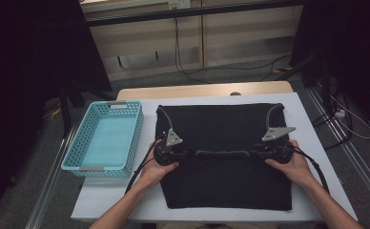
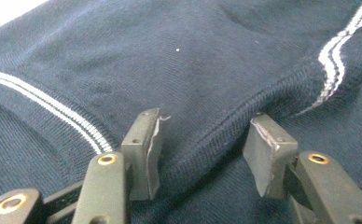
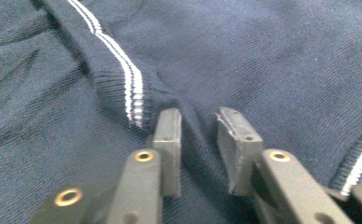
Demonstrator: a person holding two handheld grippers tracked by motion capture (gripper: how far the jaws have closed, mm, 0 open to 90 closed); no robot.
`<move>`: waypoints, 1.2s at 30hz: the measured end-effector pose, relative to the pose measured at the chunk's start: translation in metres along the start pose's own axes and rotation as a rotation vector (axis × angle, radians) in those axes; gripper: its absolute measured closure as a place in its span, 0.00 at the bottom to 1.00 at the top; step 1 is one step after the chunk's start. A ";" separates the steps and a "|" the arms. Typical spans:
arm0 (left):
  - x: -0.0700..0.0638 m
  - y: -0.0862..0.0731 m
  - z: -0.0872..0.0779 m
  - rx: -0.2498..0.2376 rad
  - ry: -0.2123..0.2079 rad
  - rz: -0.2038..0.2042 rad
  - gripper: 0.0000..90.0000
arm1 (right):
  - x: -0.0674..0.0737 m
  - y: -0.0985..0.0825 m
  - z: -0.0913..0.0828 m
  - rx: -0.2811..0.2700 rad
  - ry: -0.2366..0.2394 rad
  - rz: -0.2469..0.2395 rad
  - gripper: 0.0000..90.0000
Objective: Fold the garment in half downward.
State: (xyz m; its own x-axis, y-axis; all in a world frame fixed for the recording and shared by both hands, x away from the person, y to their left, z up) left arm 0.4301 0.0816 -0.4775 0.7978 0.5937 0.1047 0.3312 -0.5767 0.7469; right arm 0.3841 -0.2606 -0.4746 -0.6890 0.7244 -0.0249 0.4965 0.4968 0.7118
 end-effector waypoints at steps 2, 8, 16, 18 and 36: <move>0.002 0.000 0.000 0.001 -0.013 -0.020 0.66 | 0.000 0.001 0.000 0.001 -0.003 0.004 0.86; 0.006 0.000 -0.005 0.003 -0.045 -0.051 0.86 | -0.002 0.002 -0.006 -0.012 0.008 0.009 0.95; 0.004 0.004 -0.021 -0.025 -0.081 -0.044 0.92 | -0.001 0.003 -0.022 -0.059 0.013 0.022 0.95; 0.005 0.006 -0.026 -0.038 -0.096 -0.054 0.92 | 0.000 0.003 -0.026 -0.070 0.012 0.021 0.95; -0.014 -0.001 -0.050 -0.012 -0.158 -0.040 0.94 | 0.014 -0.004 -0.048 -0.072 0.031 0.021 0.96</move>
Point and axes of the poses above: each handheld gripper's, and its own axes: z roughly forward along the jaws, y roughly out of its top, x roughly to its left, the point moved 3 cm from there along z, roughly forward along the jaws, and after that the axes turned 1 degree about z, right-handed, at the moved point
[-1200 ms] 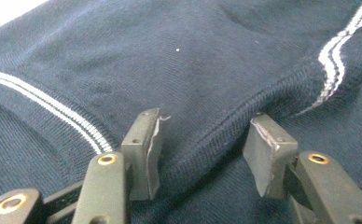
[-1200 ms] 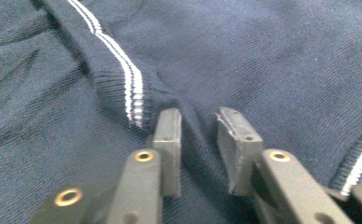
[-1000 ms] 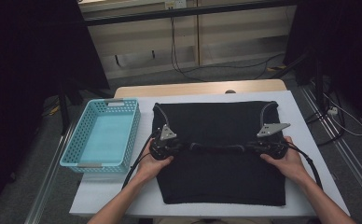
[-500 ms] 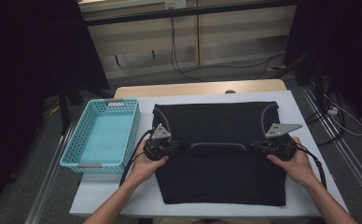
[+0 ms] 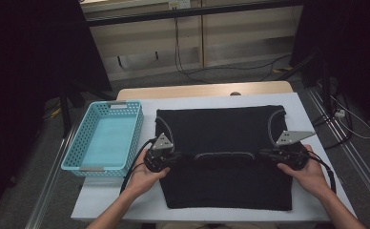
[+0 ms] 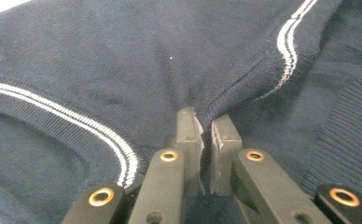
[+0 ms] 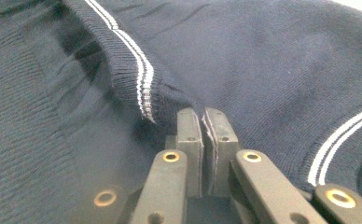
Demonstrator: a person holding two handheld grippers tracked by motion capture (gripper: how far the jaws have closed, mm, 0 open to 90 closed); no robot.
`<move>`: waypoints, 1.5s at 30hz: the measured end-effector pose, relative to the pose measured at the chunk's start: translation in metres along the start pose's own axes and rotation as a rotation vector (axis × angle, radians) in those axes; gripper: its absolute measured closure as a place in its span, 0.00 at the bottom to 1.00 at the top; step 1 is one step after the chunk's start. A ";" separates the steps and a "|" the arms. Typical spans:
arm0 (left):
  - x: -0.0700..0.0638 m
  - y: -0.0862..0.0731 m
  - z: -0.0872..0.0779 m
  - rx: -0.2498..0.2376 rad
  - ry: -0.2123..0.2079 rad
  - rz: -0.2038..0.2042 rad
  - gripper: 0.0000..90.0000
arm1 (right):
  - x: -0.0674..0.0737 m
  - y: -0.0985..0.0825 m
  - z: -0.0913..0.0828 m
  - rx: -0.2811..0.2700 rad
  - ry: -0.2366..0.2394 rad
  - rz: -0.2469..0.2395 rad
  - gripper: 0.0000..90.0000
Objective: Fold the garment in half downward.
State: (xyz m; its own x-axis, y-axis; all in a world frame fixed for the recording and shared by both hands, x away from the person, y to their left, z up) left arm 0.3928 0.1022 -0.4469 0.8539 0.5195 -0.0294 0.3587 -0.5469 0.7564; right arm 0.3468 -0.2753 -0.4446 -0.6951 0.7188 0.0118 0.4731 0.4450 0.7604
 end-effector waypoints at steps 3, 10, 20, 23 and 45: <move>-0.002 -0.002 0.001 0.008 -0.020 -0.004 0.94 | 0.003 -0.005 -0.004 0.001 0.001 0.000 0.96; -0.003 -0.006 -0.004 0.019 -0.025 -0.010 0.94 | 0.009 -0.002 -0.008 -0.002 0.007 -0.013 0.96; -0.015 -0.014 -0.010 0.031 -0.063 -0.014 0.94 | 0.020 -0.008 -0.015 0.010 0.010 -0.022 0.96; -0.019 -0.015 -0.015 0.029 -0.077 -0.028 0.94 | 0.024 -0.010 -0.018 0.007 0.020 -0.023 0.96; -0.031 -0.023 -0.023 0.066 -0.078 0.012 0.95 | 0.043 -0.021 -0.027 0.032 0.049 -0.033 0.96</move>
Point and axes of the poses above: each handheld gripper's, and its own axes: z roughly forward along the jaws, y roughly out of its top, x roughly to its left, the point moved 3 cm from there along z, roughly forward along the jaws, and after that the axes turned 1 degree about z, right-handed, at the moved point
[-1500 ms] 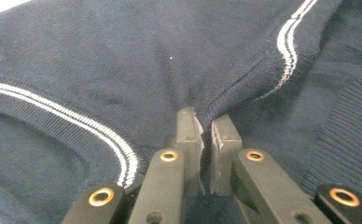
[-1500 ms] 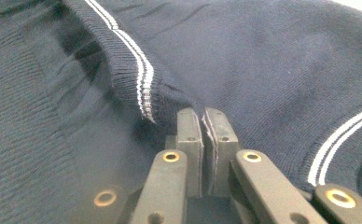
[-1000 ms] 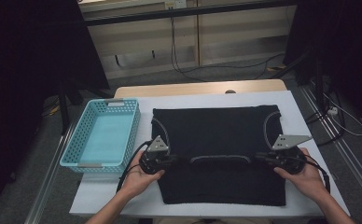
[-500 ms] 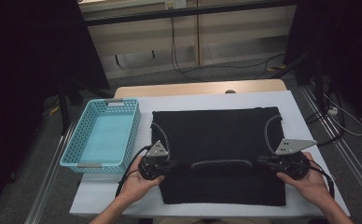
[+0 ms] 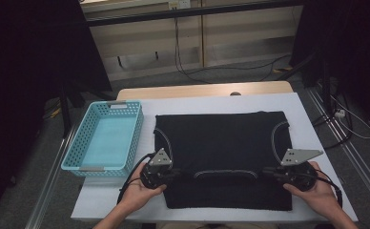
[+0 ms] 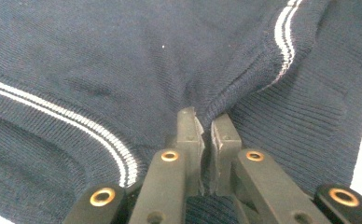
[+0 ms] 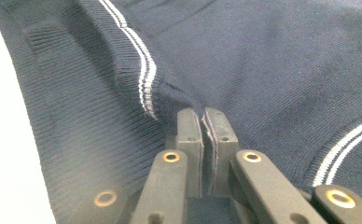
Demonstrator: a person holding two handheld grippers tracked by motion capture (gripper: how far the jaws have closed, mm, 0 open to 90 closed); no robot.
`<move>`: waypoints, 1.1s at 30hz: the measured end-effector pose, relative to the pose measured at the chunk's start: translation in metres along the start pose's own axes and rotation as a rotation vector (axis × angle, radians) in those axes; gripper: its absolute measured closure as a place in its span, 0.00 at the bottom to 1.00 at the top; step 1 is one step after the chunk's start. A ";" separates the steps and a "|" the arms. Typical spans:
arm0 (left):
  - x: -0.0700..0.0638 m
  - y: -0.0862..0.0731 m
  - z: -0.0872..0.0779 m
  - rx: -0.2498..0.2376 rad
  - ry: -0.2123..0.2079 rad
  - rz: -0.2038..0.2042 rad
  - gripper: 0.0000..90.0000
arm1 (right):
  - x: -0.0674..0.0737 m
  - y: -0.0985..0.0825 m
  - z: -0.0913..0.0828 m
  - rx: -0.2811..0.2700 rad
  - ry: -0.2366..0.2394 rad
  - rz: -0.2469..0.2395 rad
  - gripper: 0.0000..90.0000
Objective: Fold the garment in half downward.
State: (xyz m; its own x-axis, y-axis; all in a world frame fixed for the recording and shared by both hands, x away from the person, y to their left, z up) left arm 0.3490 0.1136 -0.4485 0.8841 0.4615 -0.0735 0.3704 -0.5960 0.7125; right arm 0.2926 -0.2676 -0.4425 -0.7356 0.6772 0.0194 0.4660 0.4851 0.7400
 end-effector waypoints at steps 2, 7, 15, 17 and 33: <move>-0.001 -0.001 -0.001 0.005 -0.002 -0.003 0.95 | 0.003 -0.001 -0.001 0.000 0.004 -0.001 0.96; -0.008 -0.008 -0.004 0.017 -0.020 0.004 0.95 | 0.011 -0.006 -0.005 0.007 0.018 -0.008 0.96; -0.014 -0.012 -0.005 0.026 -0.044 0.002 0.95 | 0.023 -0.012 -0.009 0.020 0.021 -0.016 0.96; -0.015 -0.012 -0.006 0.023 -0.045 -0.009 0.95 | 0.025 -0.013 -0.011 0.020 0.025 -0.017 0.96; -0.030 -0.020 -0.022 0.024 -0.070 0.015 0.95 | 0.042 -0.018 -0.024 0.001 0.067 -0.026 0.96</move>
Point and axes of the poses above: each handheld gripper's, and its own axes: z roughly forward along the jaws, y roughly out of its top, x roughly to its left, the point moved 3 cm from there along z, roughly forward along the jaws, and after that the axes turned 1 degree about z, right-handed, at the moved point
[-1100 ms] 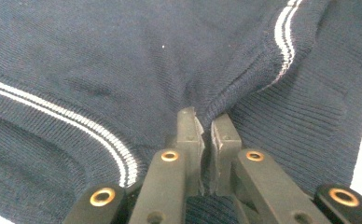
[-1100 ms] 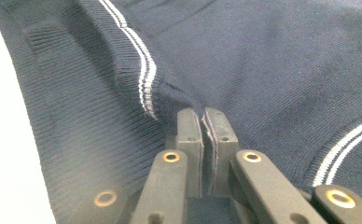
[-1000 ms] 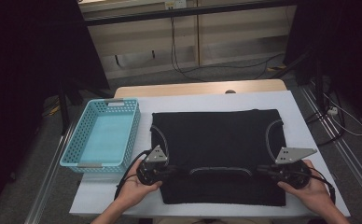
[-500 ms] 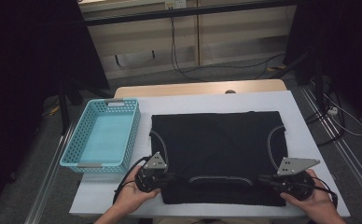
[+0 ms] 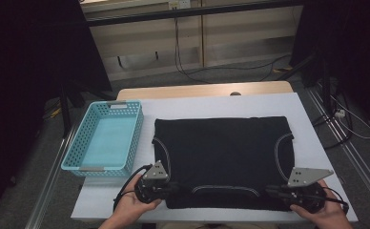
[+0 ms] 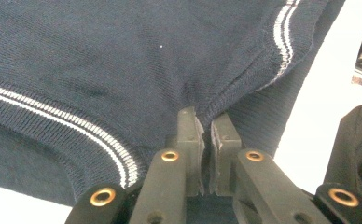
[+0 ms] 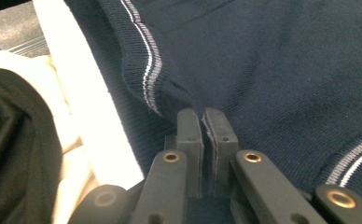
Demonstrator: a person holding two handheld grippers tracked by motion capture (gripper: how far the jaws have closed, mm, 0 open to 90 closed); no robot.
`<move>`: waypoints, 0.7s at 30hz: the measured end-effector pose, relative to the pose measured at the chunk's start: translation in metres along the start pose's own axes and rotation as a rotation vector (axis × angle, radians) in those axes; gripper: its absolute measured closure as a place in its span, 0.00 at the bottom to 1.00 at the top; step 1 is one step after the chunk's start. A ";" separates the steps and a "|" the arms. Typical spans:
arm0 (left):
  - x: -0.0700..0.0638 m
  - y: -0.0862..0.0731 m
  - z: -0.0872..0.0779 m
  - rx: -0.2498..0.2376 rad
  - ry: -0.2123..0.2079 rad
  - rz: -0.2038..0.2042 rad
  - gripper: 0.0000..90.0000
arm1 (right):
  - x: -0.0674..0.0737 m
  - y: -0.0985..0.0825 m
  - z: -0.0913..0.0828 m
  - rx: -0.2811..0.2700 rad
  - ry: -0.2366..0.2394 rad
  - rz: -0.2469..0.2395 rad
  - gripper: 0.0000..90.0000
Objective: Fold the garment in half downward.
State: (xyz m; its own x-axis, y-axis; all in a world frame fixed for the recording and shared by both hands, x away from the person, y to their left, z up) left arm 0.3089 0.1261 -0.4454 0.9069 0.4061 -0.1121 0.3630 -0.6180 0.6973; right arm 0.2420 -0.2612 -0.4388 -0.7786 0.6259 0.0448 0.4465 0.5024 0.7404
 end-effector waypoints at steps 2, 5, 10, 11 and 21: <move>-0.002 -0.003 -0.002 -0.003 0.006 -0.003 0.95 | 0.004 -0.001 -0.001 -0.002 0.005 -0.008 0.96; 0.000 -0.003 -0.001 0.001 -0.013 -0.014 0.94 | 0.006 -0.001 -0.001 -0.001 0.005 -0.013 0.95; 0.000 -0.004 -0.002 0.000 -0.036 -0.023 0.88 | 0.004 -0.002 0.000 -0.006 0.024 -0.004 0.84; 0.001 -0.004 -0.002 0.004 -0.055 -0.028 0.85 | 0.004 -0.002 -0.001 -0.009 0.027 0.001 0.81; 0.010 0.001 -0.014 -0.079 -0.037 -0.066 0.53 | -0.002 0.001 0.002 -0.050 -0.011 0.039 0.62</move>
State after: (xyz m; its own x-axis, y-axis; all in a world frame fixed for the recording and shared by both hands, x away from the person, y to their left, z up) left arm 0.3154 0.1392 -0.4362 0.8892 0.4186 -0.1847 0.4058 -0.5352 0.7409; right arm 0.2454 -0.2608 -0.4396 -0.7561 0.6509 0.0675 0.4537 0.4470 0.7710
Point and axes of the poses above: each handheld gripper's, and its own axes: z roughly forward along the jaws, y roughly out of its top, x roughly to its left, the point moved 3 cm from there along z, roughly forward along the jaws, and after that the axes turned 1 degree about z, right-handed, at the moved point
